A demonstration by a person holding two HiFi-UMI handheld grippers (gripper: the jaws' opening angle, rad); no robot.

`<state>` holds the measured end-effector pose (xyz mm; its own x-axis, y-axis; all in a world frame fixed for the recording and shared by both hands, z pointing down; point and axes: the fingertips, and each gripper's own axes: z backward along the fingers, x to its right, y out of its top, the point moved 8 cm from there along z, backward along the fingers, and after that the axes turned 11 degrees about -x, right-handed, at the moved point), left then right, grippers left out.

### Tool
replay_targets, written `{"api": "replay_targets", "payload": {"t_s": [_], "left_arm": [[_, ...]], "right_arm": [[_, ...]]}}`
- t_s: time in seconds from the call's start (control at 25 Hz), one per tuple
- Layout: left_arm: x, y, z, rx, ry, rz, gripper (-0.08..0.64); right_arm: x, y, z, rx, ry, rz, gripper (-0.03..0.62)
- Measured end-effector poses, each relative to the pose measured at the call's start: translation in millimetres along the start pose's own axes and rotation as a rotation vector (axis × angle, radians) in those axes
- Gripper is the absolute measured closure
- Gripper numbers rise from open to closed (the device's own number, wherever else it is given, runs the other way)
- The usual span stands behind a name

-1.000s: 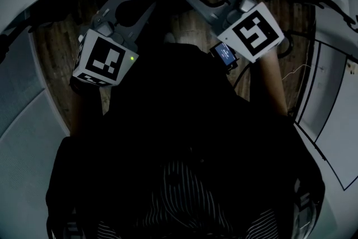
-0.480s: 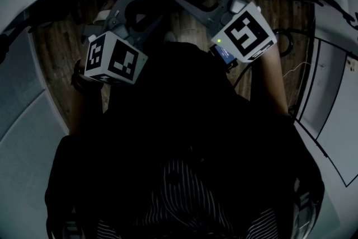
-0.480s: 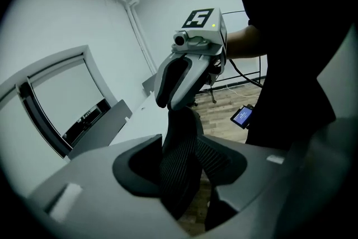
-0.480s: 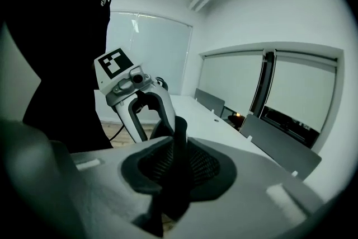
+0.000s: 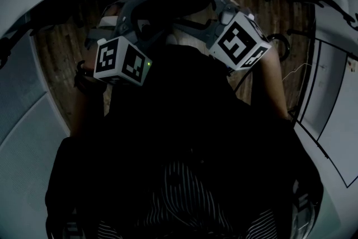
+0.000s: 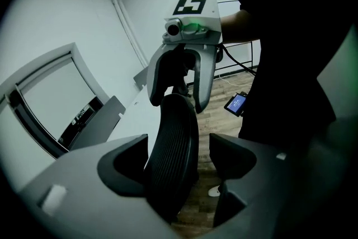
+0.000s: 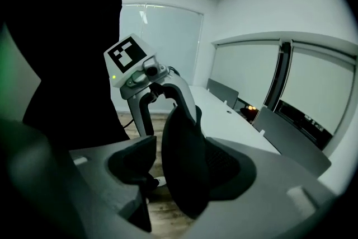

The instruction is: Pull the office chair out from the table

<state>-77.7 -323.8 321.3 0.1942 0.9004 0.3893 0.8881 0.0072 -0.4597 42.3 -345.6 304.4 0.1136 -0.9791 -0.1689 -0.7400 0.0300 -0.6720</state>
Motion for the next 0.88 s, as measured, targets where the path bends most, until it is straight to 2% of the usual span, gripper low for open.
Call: {"api": "replay_targets", "payload": {"t_s": [0.08, 0.2, 0.32, 0.6, 0.76, 0.88], "left_arm": [[3, -4, -5, -0.032, -0.007, -0.028, 0.193], [8, -11, -8, -0.070, -0.014, -0.057, 0.172], [10, -17, -11, -0.108, -0.023, -0.077, 0.157], [3, -28, -25, -0.182, -0.046, -0.099, 0.140], [-5, -32, -43, -0.293, -0.124, -0.187, 0.130], [-12, -36, -54, -0.328, -0.125, -0.227, 0.132]], "right_arm": [[-2, -2, -6, -0.038, 0.012, 0.028, 0.294], [-5, -4, -18, -0.121, -0.003, 0.073, 0.262], [-8, -4, -27, -0.168, -0.007, 0.107, 0.251], [-9, 2, -54, -0.196, 0.034, 0.146, 0.233], [2, -8, -67, -0.325, 0.051, 0.179, 0.202], [8, -10, -79, -0.407, 0.062, 0.182, 0.190]]}}
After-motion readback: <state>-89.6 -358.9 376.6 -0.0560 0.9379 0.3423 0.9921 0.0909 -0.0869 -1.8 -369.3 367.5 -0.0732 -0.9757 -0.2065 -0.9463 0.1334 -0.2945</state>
